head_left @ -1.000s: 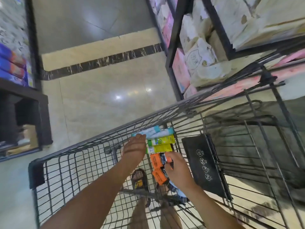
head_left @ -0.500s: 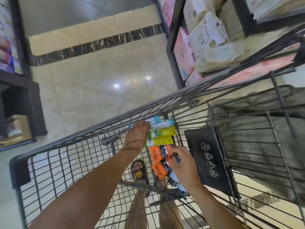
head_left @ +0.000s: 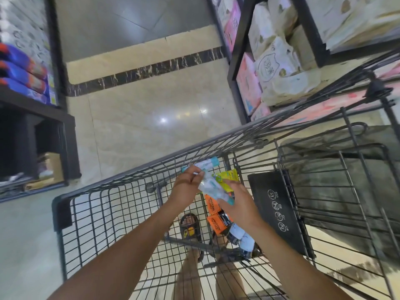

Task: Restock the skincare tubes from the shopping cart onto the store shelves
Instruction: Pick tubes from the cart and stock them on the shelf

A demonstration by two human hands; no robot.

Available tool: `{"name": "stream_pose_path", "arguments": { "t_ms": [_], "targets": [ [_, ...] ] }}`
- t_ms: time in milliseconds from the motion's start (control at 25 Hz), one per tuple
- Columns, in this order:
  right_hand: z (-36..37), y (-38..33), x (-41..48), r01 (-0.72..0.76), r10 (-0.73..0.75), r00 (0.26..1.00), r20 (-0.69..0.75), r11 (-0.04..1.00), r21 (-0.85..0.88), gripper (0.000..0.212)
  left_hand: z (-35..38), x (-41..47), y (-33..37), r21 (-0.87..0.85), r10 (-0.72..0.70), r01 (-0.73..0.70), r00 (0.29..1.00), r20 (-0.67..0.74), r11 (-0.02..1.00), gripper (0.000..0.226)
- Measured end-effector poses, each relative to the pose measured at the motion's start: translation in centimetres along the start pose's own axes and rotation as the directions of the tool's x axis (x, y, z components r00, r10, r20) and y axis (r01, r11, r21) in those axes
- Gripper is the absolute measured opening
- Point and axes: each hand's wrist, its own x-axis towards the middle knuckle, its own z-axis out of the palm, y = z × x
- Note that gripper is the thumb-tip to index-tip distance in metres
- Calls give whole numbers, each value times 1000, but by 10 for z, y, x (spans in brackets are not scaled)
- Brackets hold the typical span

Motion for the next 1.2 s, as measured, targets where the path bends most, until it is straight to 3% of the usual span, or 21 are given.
{"name": "stream_pose_path", "arguments": {
  "t_ms": [160, 320, 400, 480, 560, 640, 760, 1000, 1200],
  "targets": [
    [24, 1, -3, -85, 73, 995, 72, 980, 181, 30, 2, -14, -6, -389, -234, 222, 972, 15, 894, 12],
    [60, -9, -3, -173, 139, 980, 142, 948, 266, 26, 5, -34, -44, -547, -325, 372, 927, 185, 750, 27],
    [65, -10, 3, -81, 51, 968, 245, 990, 114, 22, 4, -43, -66, -609, -381, 390, 912, 152, 691, 26],
    [57, -13, 24, 109, -64, 952, 301, 985, -136, 20, -1, -46, -86, -665, -420, 370, 903, 93, 649, 27],
    [49, -19, 61, 173, -107, 970, 218, 936, -308, 25, -12, -46, -102, -706, -438, 345, 897, 54, 619, 31],
    [48, -27, 100, 191, -145, 981, 132, 861, -471, 37, -23, -44, -113, -733, -451, 325, 892, 29, 597, 30],
    [60, -26, 132, 244, -172, 970, 173, 675, -696, 56, -36, -40, -124, -756, -468, 327, 883, 30, 568, 23],
    [82, -4, 135, 239, -166, 970, 179, 494, -836, 77, -46, -40, -133, -764, -458, 356, 884, 89, 538, 20],
    [87, -6, 140, 231, -241, 963, 116, 528, -817, 34, -58, -41, -138, -772, -442, 356, 890, 109, 526, 24]
  ]
}}
